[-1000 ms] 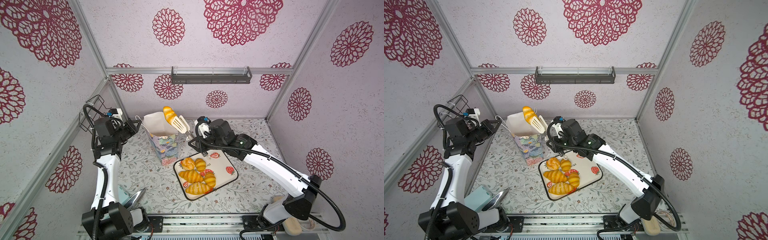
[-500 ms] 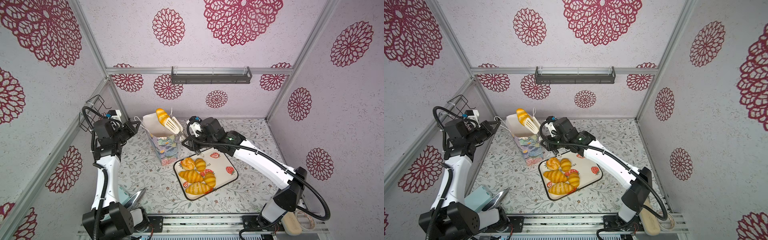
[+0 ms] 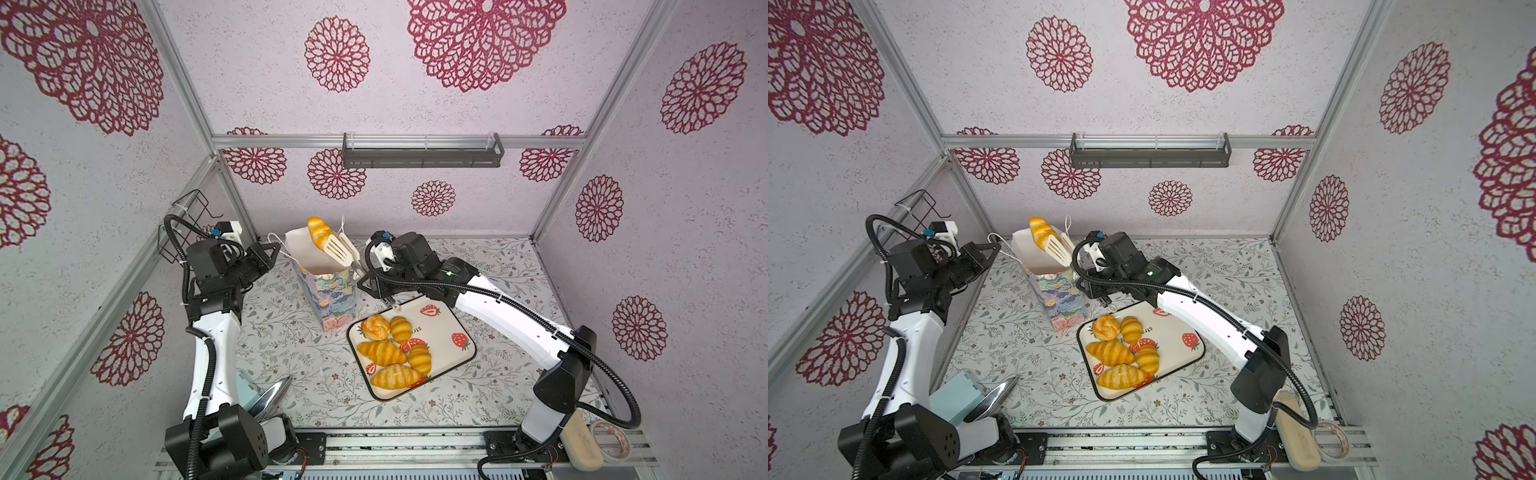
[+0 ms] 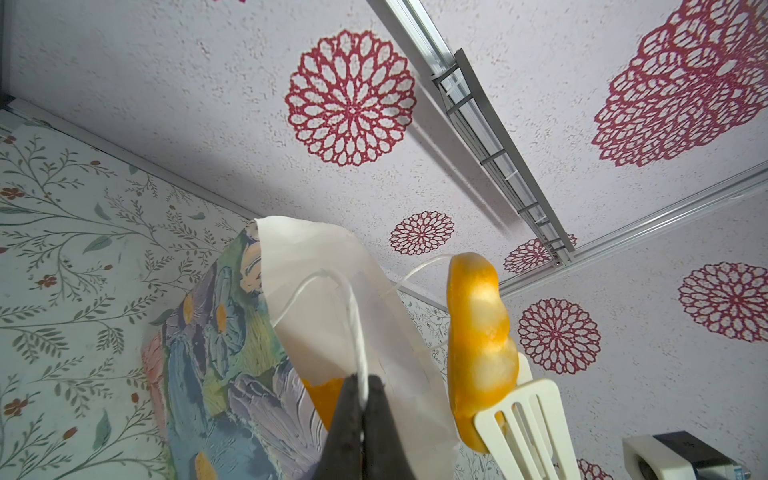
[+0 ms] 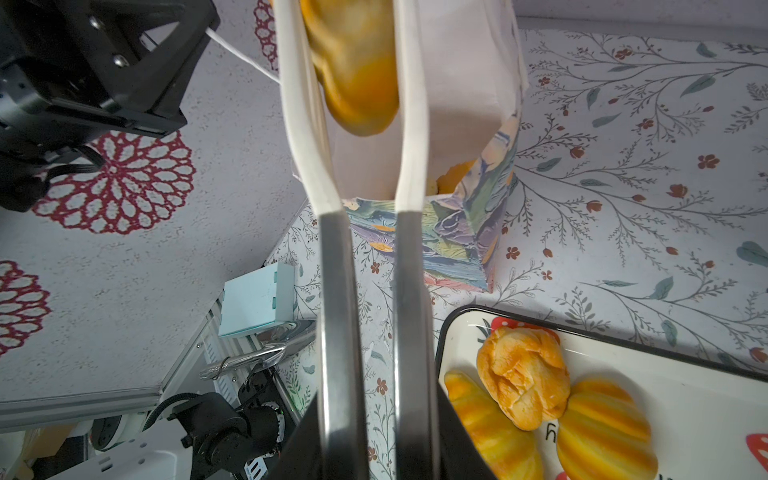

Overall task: Place the fake bread into the paper bag
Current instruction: 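Lower the striped bread into the bag opening held by the left gripper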

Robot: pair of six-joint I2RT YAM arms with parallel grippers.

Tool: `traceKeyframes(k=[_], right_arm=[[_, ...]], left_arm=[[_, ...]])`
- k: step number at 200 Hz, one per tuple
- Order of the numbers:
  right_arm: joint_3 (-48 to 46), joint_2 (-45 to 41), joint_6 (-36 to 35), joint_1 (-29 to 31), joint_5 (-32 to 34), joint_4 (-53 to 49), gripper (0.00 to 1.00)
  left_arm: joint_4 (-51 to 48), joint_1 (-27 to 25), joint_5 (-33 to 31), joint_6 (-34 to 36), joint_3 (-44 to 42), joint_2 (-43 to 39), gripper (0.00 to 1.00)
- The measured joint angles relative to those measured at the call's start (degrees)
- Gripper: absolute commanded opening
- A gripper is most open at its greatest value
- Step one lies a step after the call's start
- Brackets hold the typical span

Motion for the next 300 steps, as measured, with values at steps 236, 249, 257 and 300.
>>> traceKeyframes(k=[236,249,257,300], right_arm=[[0.6,0.5,0.0,0.2,0.0,-1.3,0.44],[0.6,0.5,0.0,0.2,0.0,-1.3,0.44],[0.6,0.5,0.0,0.3,0.0,-1.3,0.44],[0.3,0.1,0.0,0.4,0.3,-1.9,0.44]], left_arm=[[0.2,0.5,0.7,-1.0,-0.1,0.0,0.00],[0.2,0.5,0.7,-1.0,-0.1,0.0,0.00],[0.2,0.5,0.7,-1.0,-0.1,0.0,0.00],[0.2,0.5,0.7,-1.1,-0.1,0.0,0.00]])
